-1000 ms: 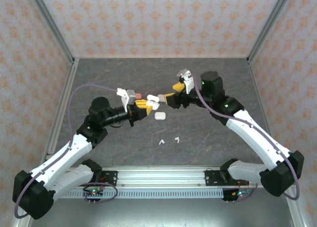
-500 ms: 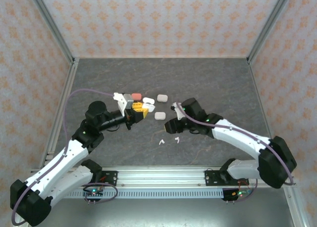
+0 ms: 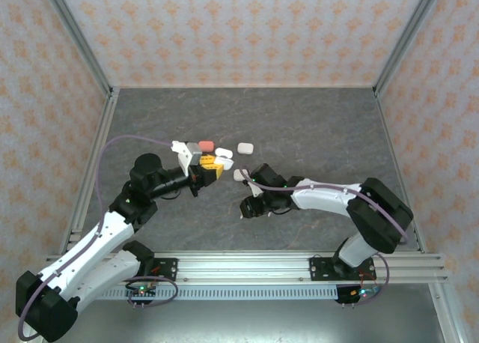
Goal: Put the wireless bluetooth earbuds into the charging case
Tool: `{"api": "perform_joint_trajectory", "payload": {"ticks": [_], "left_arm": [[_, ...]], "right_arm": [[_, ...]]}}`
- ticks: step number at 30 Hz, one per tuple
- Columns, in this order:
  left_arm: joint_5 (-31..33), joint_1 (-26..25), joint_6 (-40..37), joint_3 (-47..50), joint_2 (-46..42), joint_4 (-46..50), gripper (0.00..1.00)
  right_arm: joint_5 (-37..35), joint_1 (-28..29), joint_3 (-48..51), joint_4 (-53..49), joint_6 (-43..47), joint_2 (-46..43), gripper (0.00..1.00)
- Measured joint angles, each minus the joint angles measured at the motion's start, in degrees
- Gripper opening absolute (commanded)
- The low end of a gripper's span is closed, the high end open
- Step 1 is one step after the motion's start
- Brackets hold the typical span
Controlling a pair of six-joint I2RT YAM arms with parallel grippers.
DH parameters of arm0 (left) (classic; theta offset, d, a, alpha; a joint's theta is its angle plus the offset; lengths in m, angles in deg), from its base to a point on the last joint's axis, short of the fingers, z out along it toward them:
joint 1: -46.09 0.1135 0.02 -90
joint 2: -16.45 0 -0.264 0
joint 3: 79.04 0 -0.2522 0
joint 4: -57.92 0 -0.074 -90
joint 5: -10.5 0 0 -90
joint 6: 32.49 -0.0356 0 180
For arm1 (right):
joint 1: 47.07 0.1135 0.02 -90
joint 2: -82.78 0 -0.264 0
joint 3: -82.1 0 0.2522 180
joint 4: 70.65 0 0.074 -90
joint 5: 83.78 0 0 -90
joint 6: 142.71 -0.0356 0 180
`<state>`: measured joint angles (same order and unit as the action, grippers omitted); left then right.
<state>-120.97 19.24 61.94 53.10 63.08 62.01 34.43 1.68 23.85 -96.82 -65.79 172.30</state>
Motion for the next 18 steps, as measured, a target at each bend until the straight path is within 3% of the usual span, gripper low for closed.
{"api": "perform_joint_trajectory", "payload": {"ticks": [18], "left_arm": [[0.00, 0.37, 0.02, 0.11, -0.42, 0.00, 0.04]], "right_arm": [[0.57, 1.11, -1.49, 0.46, -0.46, 3.28, 0.26]]}}
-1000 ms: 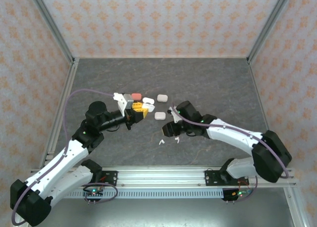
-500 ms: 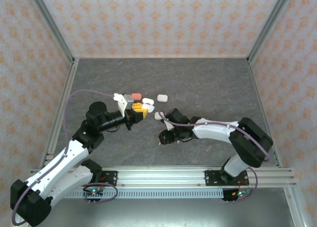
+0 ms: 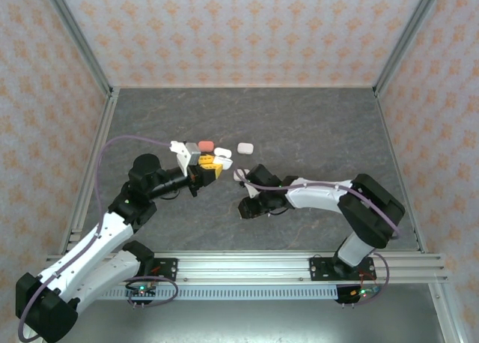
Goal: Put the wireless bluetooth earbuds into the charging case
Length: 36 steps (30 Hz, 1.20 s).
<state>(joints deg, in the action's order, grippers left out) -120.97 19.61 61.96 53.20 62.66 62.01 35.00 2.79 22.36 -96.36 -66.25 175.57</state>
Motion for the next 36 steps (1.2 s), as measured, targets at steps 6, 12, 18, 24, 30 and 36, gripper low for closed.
{"api": "perform_joint_trajectory", "payload": {"ticks": [6, 12, 18, 24, 30, 36], "left_arm": [[0.02, 0.00, -0.02, 0.00, -0.35, 0.02, 0.04], [0.02, 0.00, -0.02, 0.00, -0.85, 0.02, 0.04], [0.04, 0.00, 0.02, 0.00, -1.44, 0.04, 0.04], [0.00, 0.00, 0.63, 1.09, -1.60, -0.35, 0.04], [-0.44, 0.00, 2.29, 1.75, -0.76, -2.60, 0.04], [-1.86, 0.00, 4.11, 1.99, 0.94, -6.29, 0.04]], "right_arm": [[0.11, 0.24, 0.00, -0.09, 0.04, 0.39, 0.23], [-0.15, 0.24, -0.28, -0.61, 0.24, 0.50, 0.18], [-2.38, 0.00, -0.33, -2.14, 0.31, -2.38, 0.18], [-7.76, -2.95, -0.87, -4.52, 1.84, -16.24, 0.18], [-14.47, -4.07, -6.16, -6.56, 6.16, -28.59, 0.18], [-15.50, -3.63, -13.16, -5.44, 11.80, -33.09, 0.18]]}}
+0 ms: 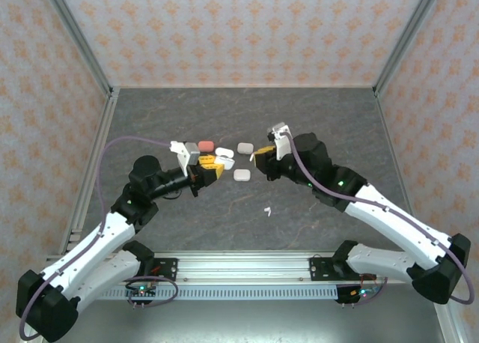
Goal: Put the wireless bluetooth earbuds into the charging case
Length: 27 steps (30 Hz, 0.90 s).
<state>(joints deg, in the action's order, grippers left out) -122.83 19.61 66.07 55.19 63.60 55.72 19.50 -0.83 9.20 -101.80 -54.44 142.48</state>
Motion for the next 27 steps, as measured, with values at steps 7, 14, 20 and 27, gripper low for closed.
{"api": "perform_joint_trajectory", "payload": {"ticks": [7, 14, 20, 27], "left_arm": [[-1.16, -0.07, 0.63, 0.11, 0.92, -2.58, 0.04], [-1.27, -0.17, 0.63, 0.15, 1.01, -2.93, 0.04], [-1.29, -0.57, 0.83, 0.15, 1.16, -3.34, 0.04], [-1.40, -0.81, 1.05, 0.15, 1.77, -4.13, 0.04]], "right_arm": [[0.70, 4.20, -3.48, 3.89, 5.03, 1.95, 0.18], [1.55, 5.27, -3.50, 7.43, 6.71, 5.22, 0.18], [2.43, 6.12, -3.67, 9.46, 6.97, 6.97, 0.18], [4.13, 6.12, -3.85, 11.41, 6.93, 7.76, 0.18]]}}
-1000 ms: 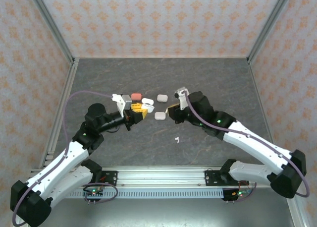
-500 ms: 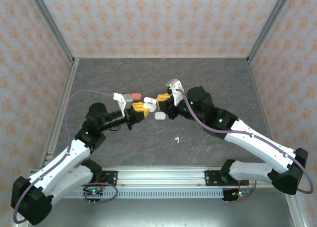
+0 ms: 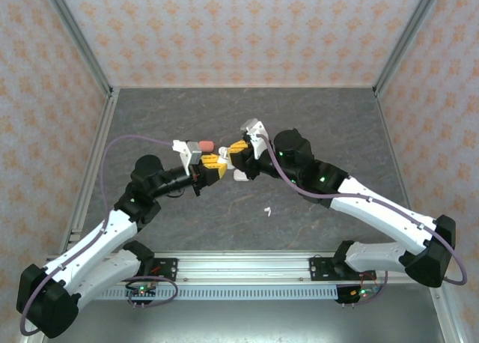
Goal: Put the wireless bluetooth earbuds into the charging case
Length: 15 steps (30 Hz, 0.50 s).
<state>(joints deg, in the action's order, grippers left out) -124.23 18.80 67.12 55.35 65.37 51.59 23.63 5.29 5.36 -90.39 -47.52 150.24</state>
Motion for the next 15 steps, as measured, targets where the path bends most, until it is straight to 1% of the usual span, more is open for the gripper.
{"api": "perform_joint_trajectory", "payload": {"ticks": [11, 15], "left_arm": [[0.07, 0.00, 0.02, 0.00, 0.00, -0.37, 0.04], [0.17, 0.00, 0.02, 0.04, 0.00, -0.39, 0.04]], "right_arm": [[1.64, 0.02, -0.42, 0.15, -0.20, 1.60, 0.18], [2.67, 0.00, -0.42, -0.66, -0.48, 1.60, 0.20]]}}
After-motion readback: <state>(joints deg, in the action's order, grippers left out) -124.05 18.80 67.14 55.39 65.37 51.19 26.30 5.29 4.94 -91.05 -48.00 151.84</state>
